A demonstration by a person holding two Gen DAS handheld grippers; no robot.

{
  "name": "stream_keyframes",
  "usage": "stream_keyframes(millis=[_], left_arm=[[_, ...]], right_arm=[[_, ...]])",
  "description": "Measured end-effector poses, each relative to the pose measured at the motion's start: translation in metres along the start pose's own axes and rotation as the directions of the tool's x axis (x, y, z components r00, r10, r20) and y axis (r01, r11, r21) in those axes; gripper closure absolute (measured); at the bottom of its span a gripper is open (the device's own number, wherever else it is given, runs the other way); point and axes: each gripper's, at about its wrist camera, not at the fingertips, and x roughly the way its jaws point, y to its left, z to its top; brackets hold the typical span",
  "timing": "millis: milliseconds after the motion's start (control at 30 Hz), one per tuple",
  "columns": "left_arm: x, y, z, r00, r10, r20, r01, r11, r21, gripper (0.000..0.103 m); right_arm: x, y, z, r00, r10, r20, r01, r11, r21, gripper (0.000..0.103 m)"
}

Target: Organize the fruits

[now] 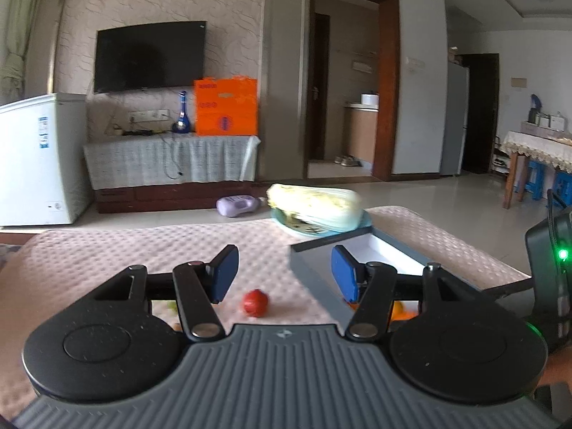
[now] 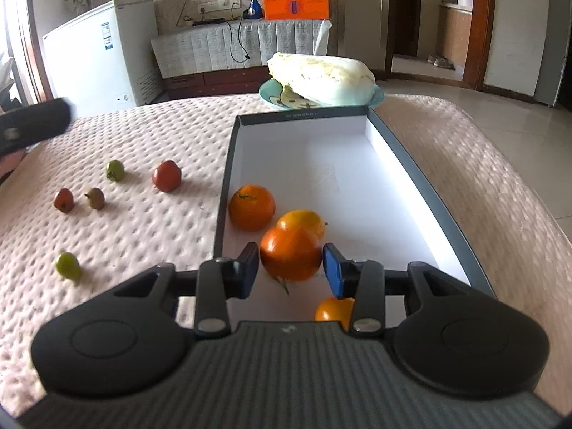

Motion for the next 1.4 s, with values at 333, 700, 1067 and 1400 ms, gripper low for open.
stream_keyframes(millis=[333,700,1067,1400], left_arm=[[-0.081,0.047,-0.003,0.994,0.091,-0.054,-0.091,0.996,-0.006,0.04],[-0.153,0.065,-0.045,0.978,0.16,-0.134,-0.175,0.978,-0.111,0.04],[-0.127,0.071,-0.056,0.943,0.267,-0.198,-0.291,0.951,-0.104,0.04],[-0.1,0.048,-0.061,0.943,0.251,-0.219,-0.265,0.964,-0.037,0.04]], right_arm=[[-0.017,0.008,0.004,0.994,0.012,0.112,-0.014,1.0,0.015,0.041],[-0.042,0.029,0.002,0.976,0.124,0.181,-0.116,0.992,-0.052,0.041],[-0.058,0.01,0.001,0.967,0.148,0.206,-0.153,0.988,0.01,0.041],[-0.074,0.026,-0.005,0.945,0.248,0.214,-0.232,0.968,-0.097,0.041]])
